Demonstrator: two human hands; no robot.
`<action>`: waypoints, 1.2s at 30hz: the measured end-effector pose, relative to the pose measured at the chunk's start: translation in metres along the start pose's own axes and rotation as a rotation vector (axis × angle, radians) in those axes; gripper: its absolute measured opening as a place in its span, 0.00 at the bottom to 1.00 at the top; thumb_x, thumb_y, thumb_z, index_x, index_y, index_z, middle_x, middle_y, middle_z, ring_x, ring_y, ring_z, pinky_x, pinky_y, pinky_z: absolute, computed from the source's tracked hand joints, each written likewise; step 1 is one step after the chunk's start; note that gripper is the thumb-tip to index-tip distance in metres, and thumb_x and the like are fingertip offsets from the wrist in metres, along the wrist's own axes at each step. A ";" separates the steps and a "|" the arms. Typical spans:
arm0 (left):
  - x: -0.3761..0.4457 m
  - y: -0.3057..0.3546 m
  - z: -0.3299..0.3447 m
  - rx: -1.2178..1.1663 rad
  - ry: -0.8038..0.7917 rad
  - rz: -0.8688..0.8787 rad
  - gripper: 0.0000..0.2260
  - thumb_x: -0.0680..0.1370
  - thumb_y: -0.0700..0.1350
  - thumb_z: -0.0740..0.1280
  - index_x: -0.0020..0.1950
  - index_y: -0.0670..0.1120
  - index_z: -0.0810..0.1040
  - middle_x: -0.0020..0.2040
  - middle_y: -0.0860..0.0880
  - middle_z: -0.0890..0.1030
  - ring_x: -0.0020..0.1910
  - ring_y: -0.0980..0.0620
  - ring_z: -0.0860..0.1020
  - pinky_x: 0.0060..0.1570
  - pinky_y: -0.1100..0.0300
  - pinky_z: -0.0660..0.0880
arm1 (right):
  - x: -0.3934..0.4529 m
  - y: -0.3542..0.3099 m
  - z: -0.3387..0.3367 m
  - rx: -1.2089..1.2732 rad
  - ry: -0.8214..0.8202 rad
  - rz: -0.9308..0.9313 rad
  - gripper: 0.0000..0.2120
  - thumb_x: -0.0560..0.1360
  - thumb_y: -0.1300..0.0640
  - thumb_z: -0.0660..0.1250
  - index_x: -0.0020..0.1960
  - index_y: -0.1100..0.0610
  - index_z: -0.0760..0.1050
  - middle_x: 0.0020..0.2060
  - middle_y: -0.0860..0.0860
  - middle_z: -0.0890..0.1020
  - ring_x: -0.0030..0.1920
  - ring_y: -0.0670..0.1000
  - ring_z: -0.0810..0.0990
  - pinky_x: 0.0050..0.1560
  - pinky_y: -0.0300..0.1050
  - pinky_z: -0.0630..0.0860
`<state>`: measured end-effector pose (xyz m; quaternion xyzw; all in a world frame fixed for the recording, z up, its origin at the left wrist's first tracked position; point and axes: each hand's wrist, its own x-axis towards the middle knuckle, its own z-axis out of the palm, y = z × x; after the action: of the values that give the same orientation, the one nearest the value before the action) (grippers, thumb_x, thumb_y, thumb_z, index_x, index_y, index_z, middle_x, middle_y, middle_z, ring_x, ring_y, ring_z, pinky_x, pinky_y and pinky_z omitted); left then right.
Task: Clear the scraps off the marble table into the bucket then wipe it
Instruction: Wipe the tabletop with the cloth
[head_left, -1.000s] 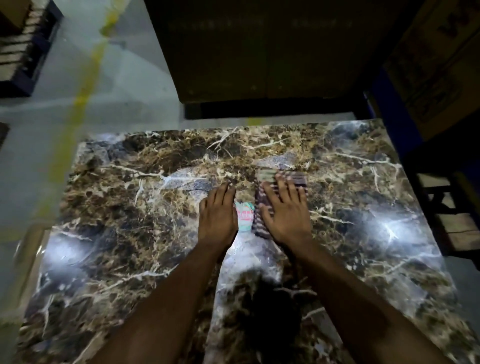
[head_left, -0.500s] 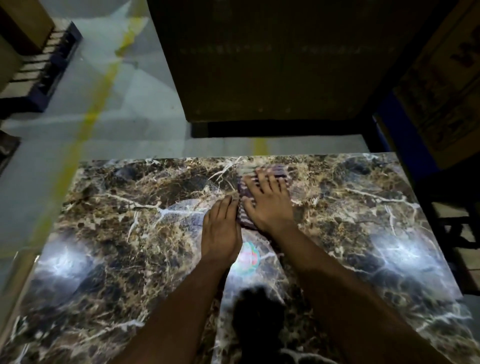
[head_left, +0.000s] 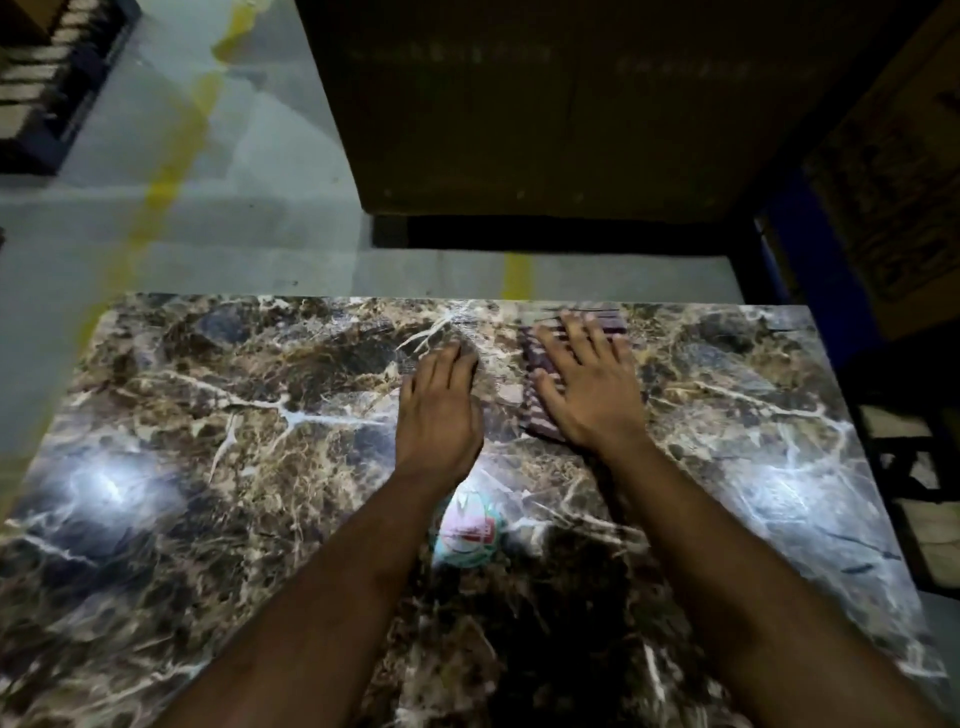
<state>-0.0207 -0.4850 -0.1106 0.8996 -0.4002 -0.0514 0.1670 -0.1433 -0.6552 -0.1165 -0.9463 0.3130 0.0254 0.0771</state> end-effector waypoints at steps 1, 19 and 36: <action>0.001 0.003 0.001 0.011 -0.005 0.006 0.21 0.81 0.47 0.59 0.75 0.49 0.65 0.76 0.49 0.65 0.75 0.48 0.61 0.73 0.49 0.58 | 0.004 0.019 -0.003 -0.002 -0.010 0.052 0.32 0.80 0.35 0.43 0.83 0.41 0.50 0.83 0.50 0.54 0.83 0.55 0.50 0.80 0.60 0.49; -0.003 0.059 0.023 -0.006 -0.064 0.037 0.24 0.84 0.45 0.54 0.81 0.47 0.58 0.81 0.49 0.58 0.80 0.49 0.54 0.79 0.51 0.51 | -0.022 0.003 -0.004 0.018 -0.027 -0.034 0.31 0.81 0.36 0.43 0.83 0.41 0.50 0.83 0.51 0.53 0.83 0.56 0.49 0.81 0.59 0.47; -0.122 0.056 0.017 -0.006 -0.091 0.041 0.24 0.85 0.46 0.54 0.81 0.46 0.57 0.82 0.47 0.56 0.80 0.47 0.53 0.79 0.49 0.51 | -0.170 0.031 0.004 -0.025 -0.078 0.083 0.32 0.80 0.34 0.40 0.83 0.41 0.46 0.83 0.50 0.50 0.83 0.55 0.48 0.81 0.59 0.46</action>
<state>-0.1461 -0.4342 -0.1131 0.8875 -0.4254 -0.0901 0.1525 -0.2980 -0.5790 -0.1076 -0.9317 0.3483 0.0694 0.0761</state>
